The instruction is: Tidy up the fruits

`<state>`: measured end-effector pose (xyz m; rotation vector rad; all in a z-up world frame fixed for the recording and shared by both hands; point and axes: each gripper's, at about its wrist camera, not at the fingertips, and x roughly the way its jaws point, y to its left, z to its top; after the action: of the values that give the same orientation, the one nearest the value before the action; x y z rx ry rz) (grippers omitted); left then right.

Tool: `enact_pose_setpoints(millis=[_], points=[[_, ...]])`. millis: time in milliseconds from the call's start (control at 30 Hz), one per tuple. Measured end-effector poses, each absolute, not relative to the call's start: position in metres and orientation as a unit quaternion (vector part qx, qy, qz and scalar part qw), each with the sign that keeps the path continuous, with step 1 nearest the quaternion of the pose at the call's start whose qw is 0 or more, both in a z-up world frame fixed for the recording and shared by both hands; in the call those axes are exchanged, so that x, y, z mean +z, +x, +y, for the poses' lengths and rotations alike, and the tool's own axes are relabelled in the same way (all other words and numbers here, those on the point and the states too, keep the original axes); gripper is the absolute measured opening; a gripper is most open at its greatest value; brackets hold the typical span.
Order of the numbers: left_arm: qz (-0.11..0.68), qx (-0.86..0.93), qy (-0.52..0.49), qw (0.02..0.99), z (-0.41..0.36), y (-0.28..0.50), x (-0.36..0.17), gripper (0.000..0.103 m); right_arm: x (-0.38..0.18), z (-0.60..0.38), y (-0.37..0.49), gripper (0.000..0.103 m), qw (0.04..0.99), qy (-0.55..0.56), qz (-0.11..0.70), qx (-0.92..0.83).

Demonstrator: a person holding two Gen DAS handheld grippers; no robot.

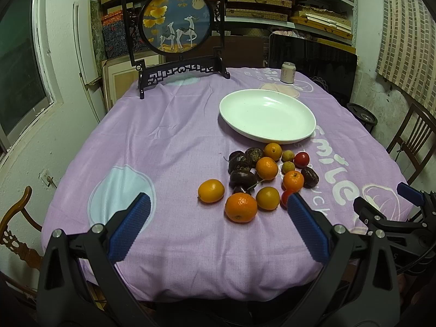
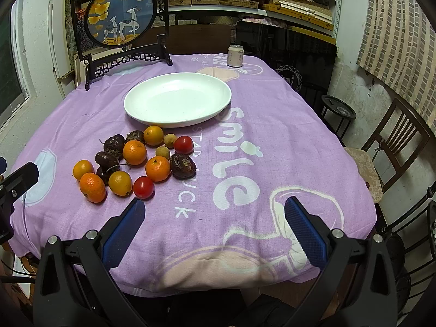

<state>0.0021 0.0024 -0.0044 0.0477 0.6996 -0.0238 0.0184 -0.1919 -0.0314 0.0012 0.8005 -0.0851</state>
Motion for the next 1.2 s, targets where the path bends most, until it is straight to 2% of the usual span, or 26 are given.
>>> enact_pose_setpoints(millis=[1200], points=[[0.352, -0.007, 0.027, 0.936, 0.003, 0.004, -0.016, 0.101, -0.03, -0.184, 0.02, 0.102, 0.923, -0.004, 0.386, 0.002]])
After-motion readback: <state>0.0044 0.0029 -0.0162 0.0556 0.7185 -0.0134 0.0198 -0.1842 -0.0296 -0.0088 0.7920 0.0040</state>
